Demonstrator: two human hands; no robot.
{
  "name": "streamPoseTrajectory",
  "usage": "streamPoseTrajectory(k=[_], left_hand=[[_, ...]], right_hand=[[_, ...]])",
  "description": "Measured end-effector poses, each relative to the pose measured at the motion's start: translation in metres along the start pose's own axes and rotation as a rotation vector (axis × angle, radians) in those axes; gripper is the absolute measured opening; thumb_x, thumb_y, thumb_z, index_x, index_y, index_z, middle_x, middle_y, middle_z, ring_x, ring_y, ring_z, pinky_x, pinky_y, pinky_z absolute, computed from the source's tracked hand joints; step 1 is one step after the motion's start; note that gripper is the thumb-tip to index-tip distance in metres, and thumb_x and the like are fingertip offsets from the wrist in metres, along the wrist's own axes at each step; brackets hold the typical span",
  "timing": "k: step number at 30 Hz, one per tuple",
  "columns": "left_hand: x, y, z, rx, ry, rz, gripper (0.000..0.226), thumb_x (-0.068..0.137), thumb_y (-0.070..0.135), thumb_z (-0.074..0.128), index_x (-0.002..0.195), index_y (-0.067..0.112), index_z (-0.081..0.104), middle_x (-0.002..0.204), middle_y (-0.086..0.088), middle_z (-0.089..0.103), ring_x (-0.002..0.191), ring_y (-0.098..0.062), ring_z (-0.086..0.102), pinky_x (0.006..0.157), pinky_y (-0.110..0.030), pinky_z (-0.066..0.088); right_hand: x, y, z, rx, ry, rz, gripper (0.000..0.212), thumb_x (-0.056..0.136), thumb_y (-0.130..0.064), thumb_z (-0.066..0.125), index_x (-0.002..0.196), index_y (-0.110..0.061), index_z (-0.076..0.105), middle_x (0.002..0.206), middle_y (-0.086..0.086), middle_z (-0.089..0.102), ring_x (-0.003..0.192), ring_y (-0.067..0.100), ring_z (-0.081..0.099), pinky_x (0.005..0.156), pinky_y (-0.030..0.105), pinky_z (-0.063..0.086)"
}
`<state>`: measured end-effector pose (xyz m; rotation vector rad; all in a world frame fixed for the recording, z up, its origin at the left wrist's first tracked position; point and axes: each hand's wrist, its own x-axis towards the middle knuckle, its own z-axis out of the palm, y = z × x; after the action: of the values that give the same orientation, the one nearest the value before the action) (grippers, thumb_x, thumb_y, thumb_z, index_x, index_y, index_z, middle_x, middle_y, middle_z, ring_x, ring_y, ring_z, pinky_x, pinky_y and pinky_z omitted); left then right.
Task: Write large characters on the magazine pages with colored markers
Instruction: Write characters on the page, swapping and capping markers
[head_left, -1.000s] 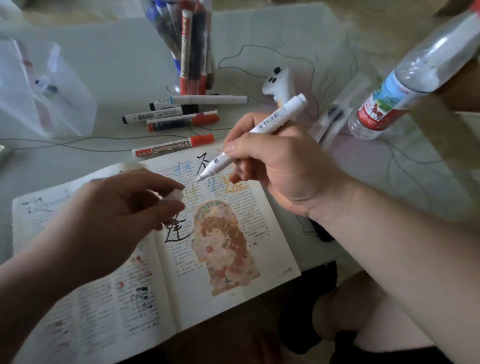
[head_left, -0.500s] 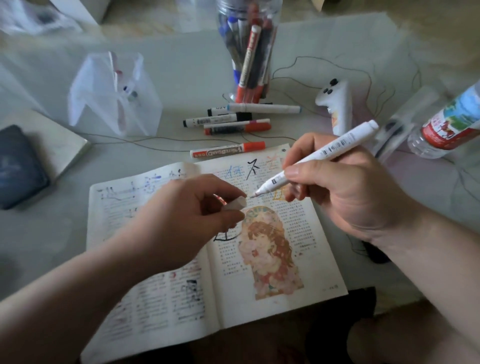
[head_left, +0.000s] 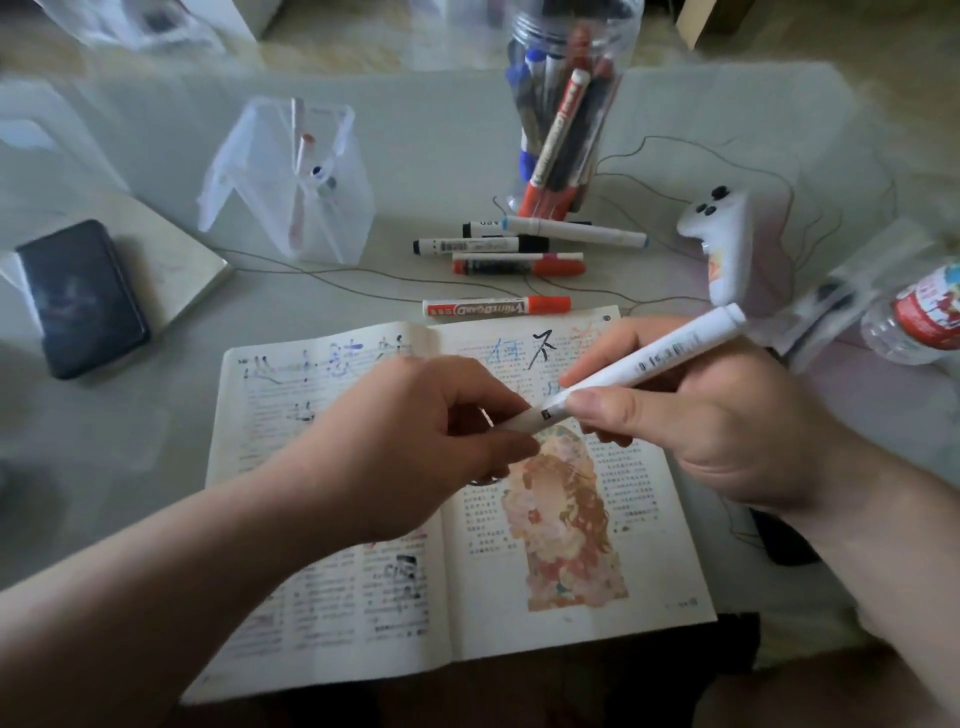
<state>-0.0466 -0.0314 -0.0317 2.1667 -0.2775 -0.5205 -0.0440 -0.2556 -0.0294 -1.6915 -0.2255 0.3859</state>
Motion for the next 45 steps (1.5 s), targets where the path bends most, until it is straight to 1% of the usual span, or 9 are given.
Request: streamPoseTrajectory(k=[7,13,20,27,30,34,38,42,45], left_hand=[[-0.005,0.006,-0.001,0.057,0.076,0.0,0.012,0.079,0.043,0.079,0.078,0.035,0.071,0.068,0.016,0.071,0.061,-0.001,0.067,0.062,-0.025,0.055],[-0.008,0.005,-0.003,0.152,0.238,0.049,0.013,0.078,0.043,0.08,0.076,0.031,0.075,0.073,0.015,0.061,0.07,-0.003,0.058,0.057,-0.015,0.038],[-0.007,0.015,-0.017,0.115,0.198,0.053,0.021,0.088,0.045,0.071,0.087,0.025,0.074,0.08,0.01,0.06,0.073,-0.007,0.058,0.066,-0.029,0.05],[-0.011,0.012,-0.077,0.209,0.144,-0.055,0.017,0.087,0.047,0.073,0.09,0.03,0.073,0.08,0.003,0.071,0.065,-0.015,0.064,0.06,-0.033,0.053],[-0.016,0.001,-0.109,0.219,0.153,-0.092,0.018,0.084,0.042,0.077,0.1,0.034,0.074,0.083,0.011,0.07,0.06,-0.005,0.064,0.05,-0.017,0.049],[-0.02,-0.021,-0.153,0.102,0.395,-0.15,0.052,0.08,0.038,0.082,0.126,0.039,0.059,0.109,0.018,0.063,0.081,-0.003,0.067,0.072,-0.025,0.057],[-0.015,-0.032,-0.176,0.126,0.738,-0.138,0.011,0.09,0.031,0.07,0.101,0.03,0.069,0.081,0.017,0.064,0.064,0.001,0.056,0.052,-0.012,0.037],[-0.011,-0.031,-0.174,0.167,0.712,-0.079,0.012,0.093,0.025,0.064,0.084,0.024,0.072,0.077,0.01,0.069,0.063,-0.002,0.058,0.051,-0.012,0.037],[-0.009,-0.032,-0.173,0.18,0.683,-0.076,0.014,0.095,0.025,0.06,0.087,0.023,0.072,0.086,0.008,0.071,0.072,-0.009,0.062,0.057,-0.018,0.042]], right_hand=[[0.006,-0.011,0.011,0.057,0.079,0.095,0.02,0.074,-0.022,0.076,0.076,-0.002,0.075,0.065,0.021,0.068,0.049,0.023,0.058,0.039,0.022,0.036],[0.005,-0.012,0.029,0.108,0.18,0.096,0.028,0.071,-0.033,0.077,0.075,-0.005,0.076,0.064,0.021,0.067,0.051,0.036,0.061,0.045,0.034,0.049],[0.019,-0.029,0.039,0.063,0.296,0.138,0.077,0.042,-0.08,0.081,0.082,-0.014,0.077,0.063,0.02,0.067,0.048,0.032,0.059,0.051,0.034,0.049],[0.031,-0.055,0.062,0.176,0.296,-0.044,0.075,0.053,-0.074,0.084,0.097,-0.014,0.075,0.066,0.019,0.065,0.05,0.026,0.054,0.045,0.025,0.045],[0.047,-0.069,0.074,0.155,0.331,-0.124,0.044,0.07,-0.051,0.078,0.089,-0.011,0.073,0.066,0.017,0.065,0.055,0.026,0.052,0.042,0.025,0.043],[0.094,-0.095,0.093,0.043,0.37,-0.211,0.016,0.087,-0.025,0.07,0.081,-0.009,0.068,0.068,0.01,0.067,0.055,0.022,0.054,0.043,0.026,0.044],[0.149,-0.11,0.104,-0.151,0.443,-0.292,0.01,0.096,-0.02,0.066,0.087,-0.017,0.069,0.076,0.006,0.073,0.064,0.019,0.065,0.045,0.029,0.049],[0.193,-0.101,0.114,-0.233,0.421,-0.191,0.008,0.097,-0.02,0.065,0.091,-0.019,0.069,0.08,0.005,0.075,0.067,0.017,0.069,0.045,0.026,0.051],[0.203,-0.091,0.117,-0.253,0.391,-0.017,0.023,0.098,-0.025,0.064,0.117,-0.012,0.063,0.08,0.009,0.075,0.061,0.016,0.067,0.043,0.026,0.049]])
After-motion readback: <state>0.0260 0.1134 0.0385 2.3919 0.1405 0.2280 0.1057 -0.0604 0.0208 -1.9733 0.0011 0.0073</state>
